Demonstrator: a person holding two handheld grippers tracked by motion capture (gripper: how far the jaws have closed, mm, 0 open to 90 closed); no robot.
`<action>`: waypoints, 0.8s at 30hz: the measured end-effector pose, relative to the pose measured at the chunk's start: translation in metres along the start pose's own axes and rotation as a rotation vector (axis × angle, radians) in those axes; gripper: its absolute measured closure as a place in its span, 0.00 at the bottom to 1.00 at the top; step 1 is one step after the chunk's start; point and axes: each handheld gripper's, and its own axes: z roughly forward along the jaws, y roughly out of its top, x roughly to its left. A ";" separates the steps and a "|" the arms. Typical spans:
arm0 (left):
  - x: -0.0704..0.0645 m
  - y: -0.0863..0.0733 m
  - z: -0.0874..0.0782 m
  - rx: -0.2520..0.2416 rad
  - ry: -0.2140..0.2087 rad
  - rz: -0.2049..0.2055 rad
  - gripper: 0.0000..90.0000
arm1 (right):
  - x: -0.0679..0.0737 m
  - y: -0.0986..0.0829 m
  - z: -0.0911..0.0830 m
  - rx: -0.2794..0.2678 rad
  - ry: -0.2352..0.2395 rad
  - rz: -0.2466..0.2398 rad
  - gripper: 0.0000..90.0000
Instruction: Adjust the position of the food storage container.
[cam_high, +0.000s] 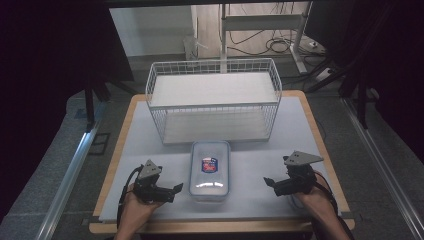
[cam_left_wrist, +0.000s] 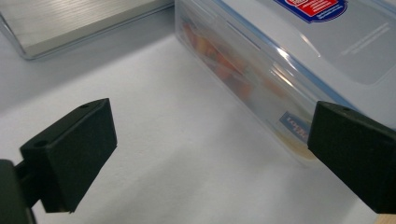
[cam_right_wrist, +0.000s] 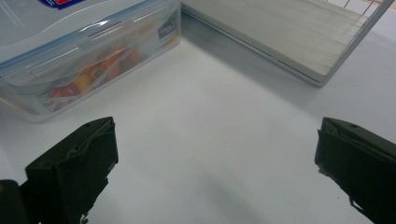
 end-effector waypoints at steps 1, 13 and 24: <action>-0.001 0.000 0.001 0.007 0.002 0.006 0.04 | 0.000 0.000 0.000 0.002 -0.002 0.002 0.00; -0.016 0.004 0.002 0.068 -0.140 0.039 0.65 | 0.003 0.002 0.000 -0.012 -0.018 0.003 0.00; -0.033 0.009 0.015 0.130 -0.228 0.070 1.00 | 0.006 0.006 -0.002 -0.030 0.018 0.035 0.00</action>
